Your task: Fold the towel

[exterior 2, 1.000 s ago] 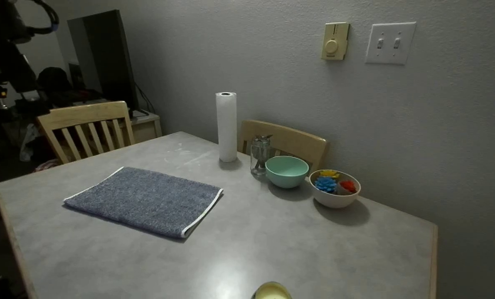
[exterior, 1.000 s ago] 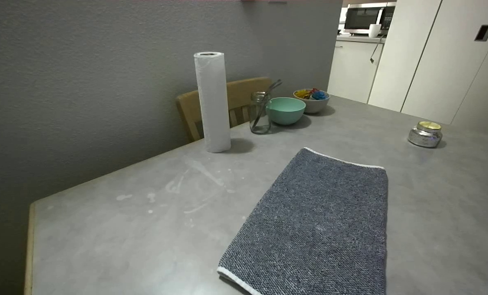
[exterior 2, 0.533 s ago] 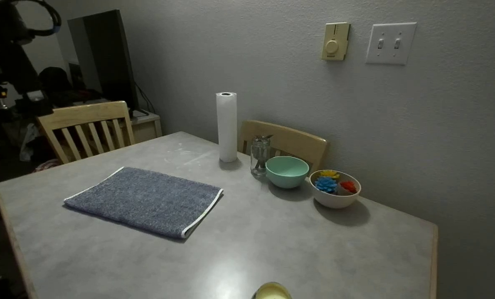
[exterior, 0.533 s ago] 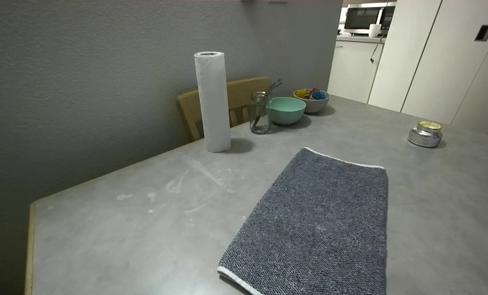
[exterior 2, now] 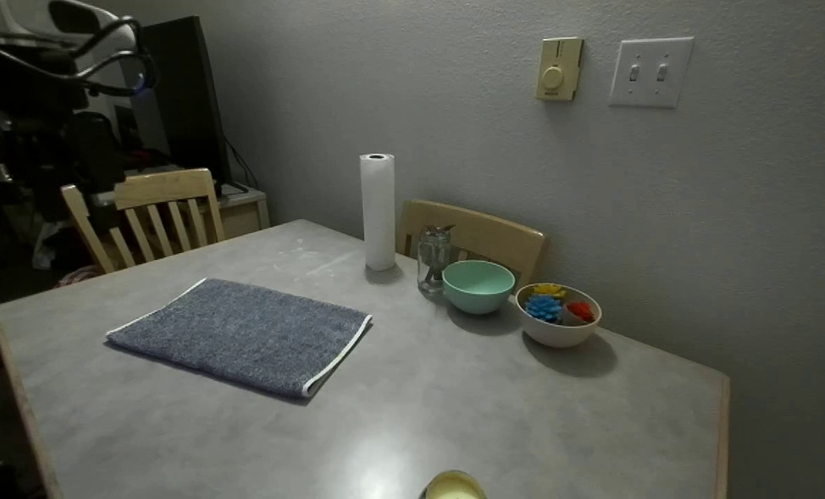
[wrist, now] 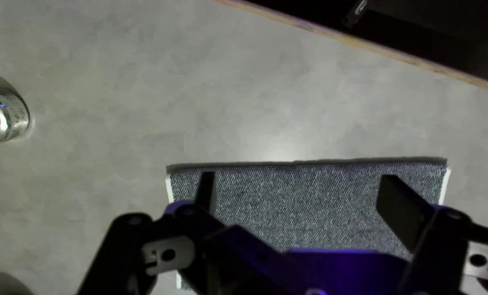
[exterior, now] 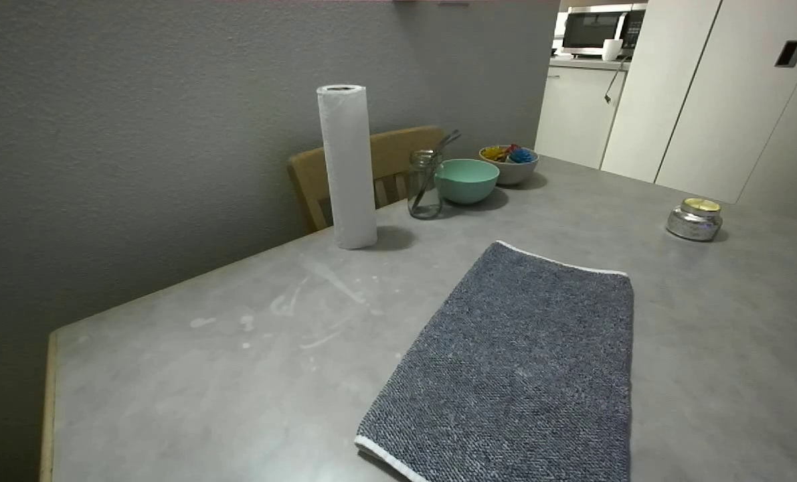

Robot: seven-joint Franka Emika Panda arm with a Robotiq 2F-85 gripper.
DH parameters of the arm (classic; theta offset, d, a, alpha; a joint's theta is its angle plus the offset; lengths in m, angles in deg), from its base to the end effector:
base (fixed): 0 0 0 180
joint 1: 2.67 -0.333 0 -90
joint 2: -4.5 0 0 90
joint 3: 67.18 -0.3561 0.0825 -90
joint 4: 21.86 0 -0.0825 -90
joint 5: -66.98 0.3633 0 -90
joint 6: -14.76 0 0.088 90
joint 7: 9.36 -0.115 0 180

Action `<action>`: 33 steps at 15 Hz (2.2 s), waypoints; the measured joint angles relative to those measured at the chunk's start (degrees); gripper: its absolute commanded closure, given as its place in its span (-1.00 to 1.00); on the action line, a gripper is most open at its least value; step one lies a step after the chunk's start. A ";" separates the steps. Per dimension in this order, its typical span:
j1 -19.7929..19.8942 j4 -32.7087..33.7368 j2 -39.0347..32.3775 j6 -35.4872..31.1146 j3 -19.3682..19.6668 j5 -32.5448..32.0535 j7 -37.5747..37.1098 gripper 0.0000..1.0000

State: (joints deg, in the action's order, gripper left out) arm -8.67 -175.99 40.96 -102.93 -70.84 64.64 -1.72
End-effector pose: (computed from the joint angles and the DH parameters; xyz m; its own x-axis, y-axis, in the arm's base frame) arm 0.2990 0.0493 0.4576 0.9529 0.3032 -0.0115 0.3032 -0.9501 0.0731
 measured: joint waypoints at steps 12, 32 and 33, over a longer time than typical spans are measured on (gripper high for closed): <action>-1.29 1.46 -9.71 -3.92 5.94 4.45 11.67 -1.00; 0.78 13.21 -37.58 -11.76 8.83 9.36 23.77 -1.00; 1.26 14.63 -39.67 -11.91 8.74 9.25 23.77 -1.00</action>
State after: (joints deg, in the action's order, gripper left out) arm -7.41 -161.35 1.29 -114.84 -62.09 73.89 22.05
